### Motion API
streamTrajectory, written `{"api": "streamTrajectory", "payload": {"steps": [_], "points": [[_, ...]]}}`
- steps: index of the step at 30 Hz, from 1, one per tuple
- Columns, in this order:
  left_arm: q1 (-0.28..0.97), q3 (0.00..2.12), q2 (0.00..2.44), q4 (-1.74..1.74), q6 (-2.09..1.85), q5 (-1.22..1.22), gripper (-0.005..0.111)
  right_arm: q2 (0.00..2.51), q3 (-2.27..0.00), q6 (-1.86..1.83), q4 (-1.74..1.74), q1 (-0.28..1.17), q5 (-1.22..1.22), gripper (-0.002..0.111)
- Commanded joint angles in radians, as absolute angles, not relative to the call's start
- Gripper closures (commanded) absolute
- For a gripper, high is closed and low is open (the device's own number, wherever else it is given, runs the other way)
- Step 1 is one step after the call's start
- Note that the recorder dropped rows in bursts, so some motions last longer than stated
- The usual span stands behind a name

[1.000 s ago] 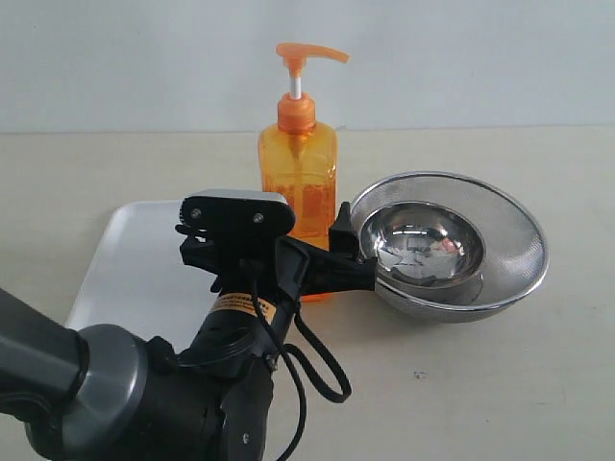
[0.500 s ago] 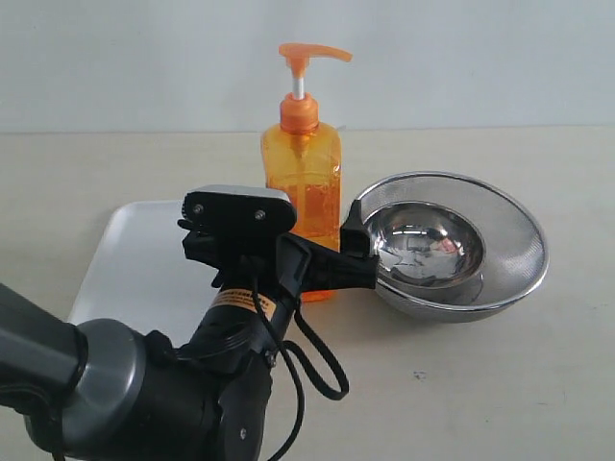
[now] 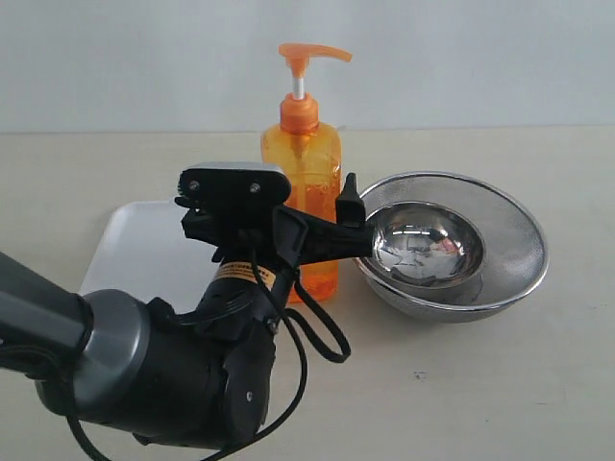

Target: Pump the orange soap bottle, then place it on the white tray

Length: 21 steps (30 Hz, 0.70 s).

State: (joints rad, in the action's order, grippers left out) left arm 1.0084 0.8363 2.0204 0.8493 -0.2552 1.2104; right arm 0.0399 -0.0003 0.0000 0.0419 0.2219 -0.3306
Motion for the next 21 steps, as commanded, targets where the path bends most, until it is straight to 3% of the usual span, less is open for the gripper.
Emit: {"api": "streamTrajectory", "payload": {"steps": [1,17,21], "points": [[1.004,0.851,2.028,0.843,-0.254,1.221,0.01,0.033,0.0,0.0,0.042,0.218,-0.323,0.108],[0.976,0.885,2.069,0.816,-0.254,1.221,0.011,0.033,0.0,0.0,0.049,0.218,-0.323,0.108],[0.976,0.885,2.069,0.831,-0.254,1.221,0.036,0.033,0.0,0.0,0.049,0.218,-0.323,0.108]]}}
